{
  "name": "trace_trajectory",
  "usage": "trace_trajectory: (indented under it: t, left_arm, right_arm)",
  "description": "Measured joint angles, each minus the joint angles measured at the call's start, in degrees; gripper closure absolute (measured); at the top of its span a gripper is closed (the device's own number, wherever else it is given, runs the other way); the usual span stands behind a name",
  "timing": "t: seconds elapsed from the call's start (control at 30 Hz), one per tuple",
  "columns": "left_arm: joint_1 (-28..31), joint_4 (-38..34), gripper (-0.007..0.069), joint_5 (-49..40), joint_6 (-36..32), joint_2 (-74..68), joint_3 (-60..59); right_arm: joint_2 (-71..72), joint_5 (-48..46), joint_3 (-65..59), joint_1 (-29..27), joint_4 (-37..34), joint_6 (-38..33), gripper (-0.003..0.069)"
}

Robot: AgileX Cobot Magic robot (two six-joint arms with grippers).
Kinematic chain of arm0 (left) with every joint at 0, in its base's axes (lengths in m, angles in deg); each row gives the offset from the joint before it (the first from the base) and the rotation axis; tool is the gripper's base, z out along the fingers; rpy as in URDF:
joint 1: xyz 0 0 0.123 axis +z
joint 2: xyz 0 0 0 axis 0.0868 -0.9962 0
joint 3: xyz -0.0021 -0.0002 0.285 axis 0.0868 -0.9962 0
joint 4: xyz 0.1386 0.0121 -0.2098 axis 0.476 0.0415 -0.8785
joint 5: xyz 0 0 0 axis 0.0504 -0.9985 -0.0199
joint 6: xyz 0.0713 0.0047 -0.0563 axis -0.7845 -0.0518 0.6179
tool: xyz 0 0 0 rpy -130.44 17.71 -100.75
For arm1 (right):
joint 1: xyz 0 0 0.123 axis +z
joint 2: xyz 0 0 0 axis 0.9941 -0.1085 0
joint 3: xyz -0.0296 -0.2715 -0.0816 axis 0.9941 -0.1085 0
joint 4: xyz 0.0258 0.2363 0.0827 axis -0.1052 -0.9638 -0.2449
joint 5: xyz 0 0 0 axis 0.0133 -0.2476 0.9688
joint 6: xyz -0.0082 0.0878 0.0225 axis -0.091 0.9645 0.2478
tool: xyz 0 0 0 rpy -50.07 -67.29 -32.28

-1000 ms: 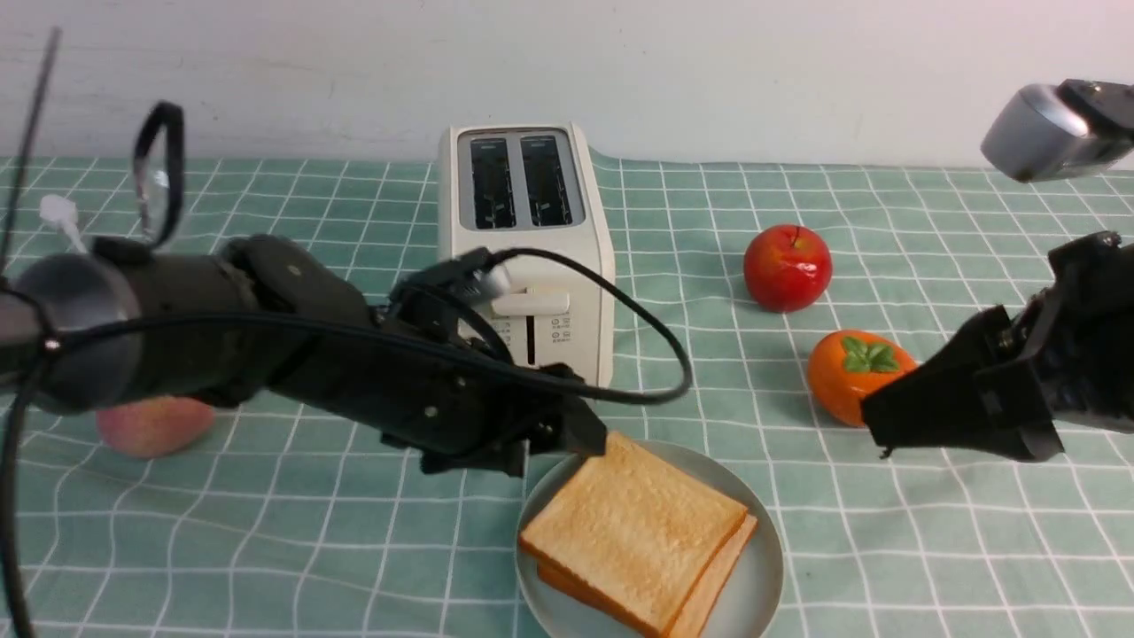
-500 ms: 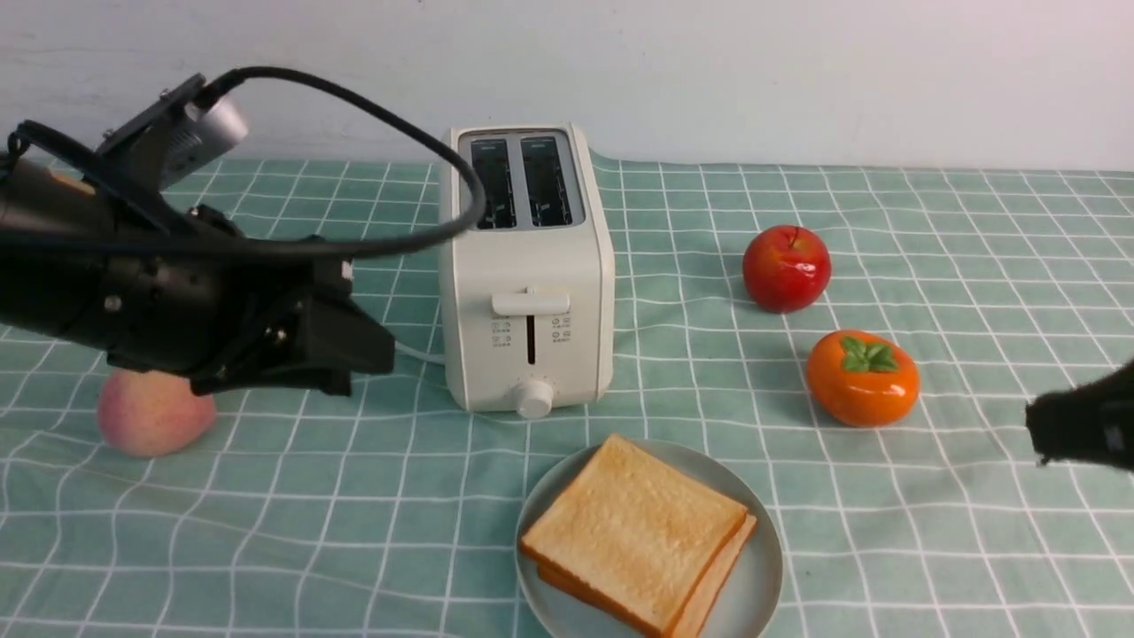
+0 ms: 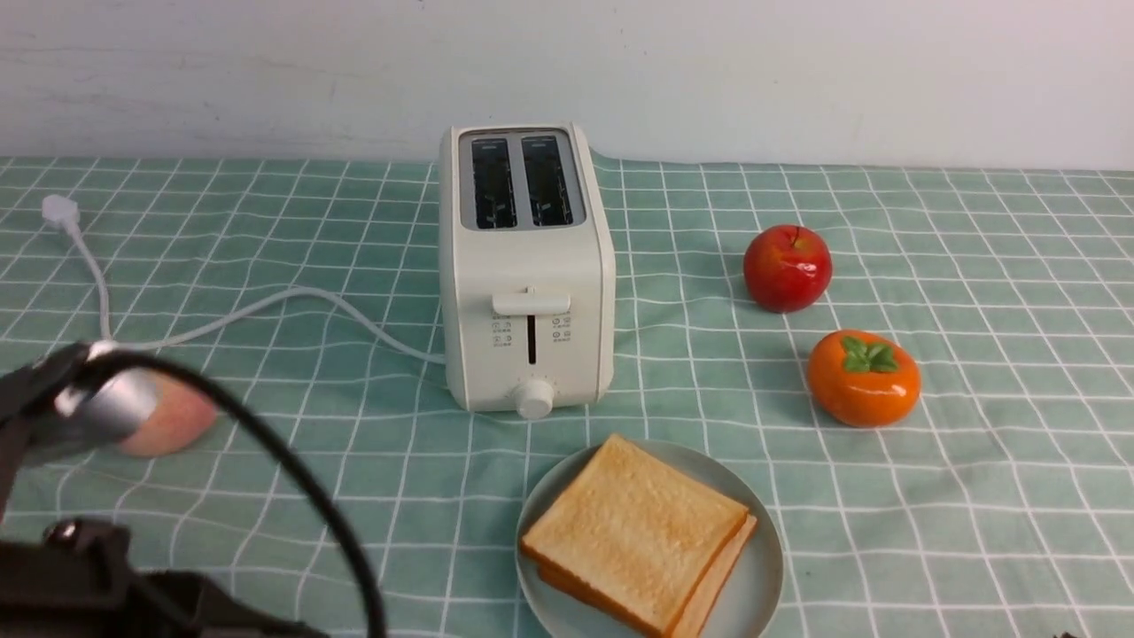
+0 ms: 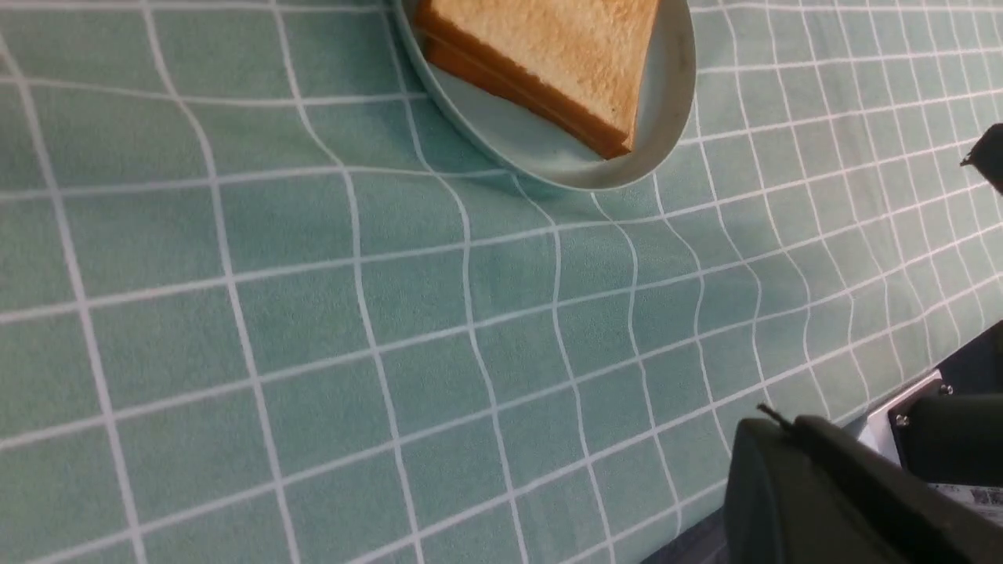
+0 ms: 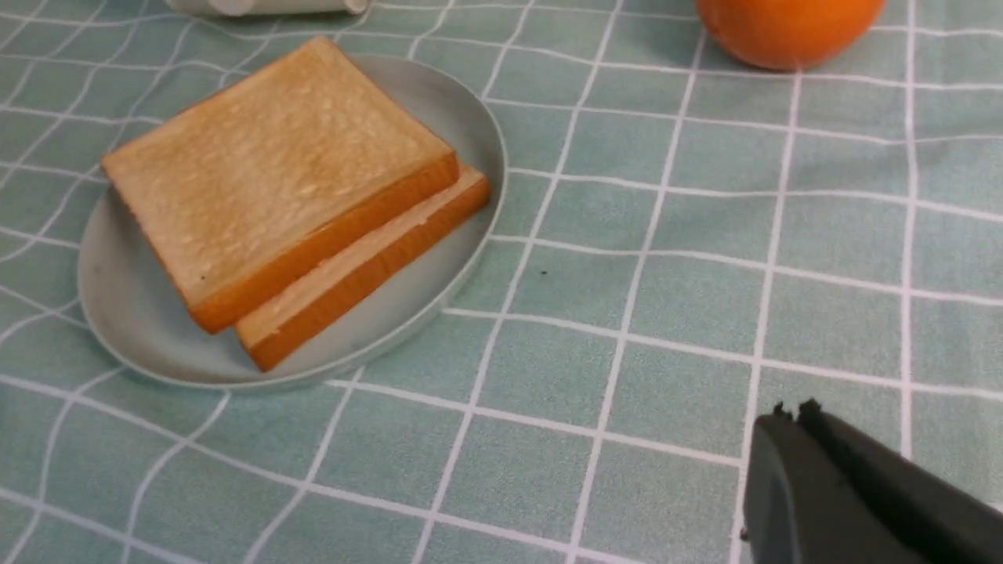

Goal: Take toasted bread from bread machine on blue coffee table place on plate.

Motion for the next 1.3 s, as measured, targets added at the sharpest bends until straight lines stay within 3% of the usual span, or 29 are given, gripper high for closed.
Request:
trace_trajectory:
  t: [0.33,0.73,0.8,0.9,1.03,1.13,1.3]
  left_arm:
    - [0.0,0.1,0.0638,-0.2,4.2,14.3,-3.0]
    - [0.0,0.8,0.0638,1.0,4.2,17.4,-3.7]
    - [0.0,3.0,0.0638,4.4,2.8,19.9,-4.4]
    - [0.5,11.9,0.0638,18.9,-0.9,28.0,-8.5]
    - [5.4,20.6,0.0638,32.0,0.9,37.9,-17.0]
    - [8.3,24.6,0.0638,33.0,2.6,40.8,-21.0]
    - [12.1,38.1,0.0638,27.0,13.6,42.4,-31.4]
  right_arm:
    - [3.8,3.5,-1.5,0.0,-4.8,-0.2,0.067]
    - [3.8,0.9,-1.5,0.0,-4.9,-0.2,0.0659]
    - [3.8,0.6,-1.5,0.0,-4.9,-0.2,0.0659]
    - [3.8,0.3,-1.5,0.0,-4.9,-0.2,0.0657]
    - [3.8,0.1,-1.5,0.0,-4.9,-0.2,0.0655]
    - [3.8,0.1,-1.5,0.0,-4.9,-0.2,0.0654]
    - [3.8,0.1,-1.5,0.0,-4.9,-0.2,0.0646]
